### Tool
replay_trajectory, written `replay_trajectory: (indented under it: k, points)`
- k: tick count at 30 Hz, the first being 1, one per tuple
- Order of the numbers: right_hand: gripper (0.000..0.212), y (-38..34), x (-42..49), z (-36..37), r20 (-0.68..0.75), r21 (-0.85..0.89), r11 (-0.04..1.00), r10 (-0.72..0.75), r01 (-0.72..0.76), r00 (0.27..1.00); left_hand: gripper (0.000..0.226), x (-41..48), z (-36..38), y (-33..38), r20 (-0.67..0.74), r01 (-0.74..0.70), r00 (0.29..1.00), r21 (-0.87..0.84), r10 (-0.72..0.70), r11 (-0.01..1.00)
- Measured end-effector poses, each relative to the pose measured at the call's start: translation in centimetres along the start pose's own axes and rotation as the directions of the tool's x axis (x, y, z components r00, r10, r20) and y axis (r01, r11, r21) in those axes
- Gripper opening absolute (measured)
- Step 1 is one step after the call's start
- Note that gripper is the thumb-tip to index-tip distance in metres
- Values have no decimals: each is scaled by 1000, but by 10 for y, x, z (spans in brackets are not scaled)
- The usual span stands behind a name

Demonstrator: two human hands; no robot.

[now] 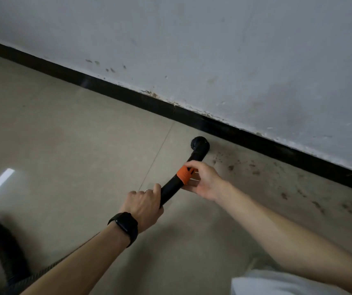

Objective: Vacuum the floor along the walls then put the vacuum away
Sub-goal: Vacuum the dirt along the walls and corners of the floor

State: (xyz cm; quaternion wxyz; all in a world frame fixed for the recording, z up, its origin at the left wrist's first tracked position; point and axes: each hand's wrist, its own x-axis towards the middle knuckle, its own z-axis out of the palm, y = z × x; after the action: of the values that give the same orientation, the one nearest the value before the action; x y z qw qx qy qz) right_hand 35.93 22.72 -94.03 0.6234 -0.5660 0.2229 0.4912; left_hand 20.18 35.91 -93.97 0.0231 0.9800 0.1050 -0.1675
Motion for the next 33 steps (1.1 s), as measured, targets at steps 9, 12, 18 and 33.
replay_trajectory:
  k: [9,12,18,33]
  points:
    - [15,74,-22,5,22,294,949,112,-114,993,32,-55,14,-6,71,-113,991,45,109,993]
    - [28,82,-23,6,-33,292,949,133,-118,991,37,-65,24,0,96,-118,989,79,110,990]
    - [14,76,-9,10,-166,306,952,37,15,985,37,-51,35,22,128,-76,989,29,72,997]
    - [8,41,25,-11,-327,124,973,-145,194,934,37,0,53,52,60,-77,995,-96,83,992]
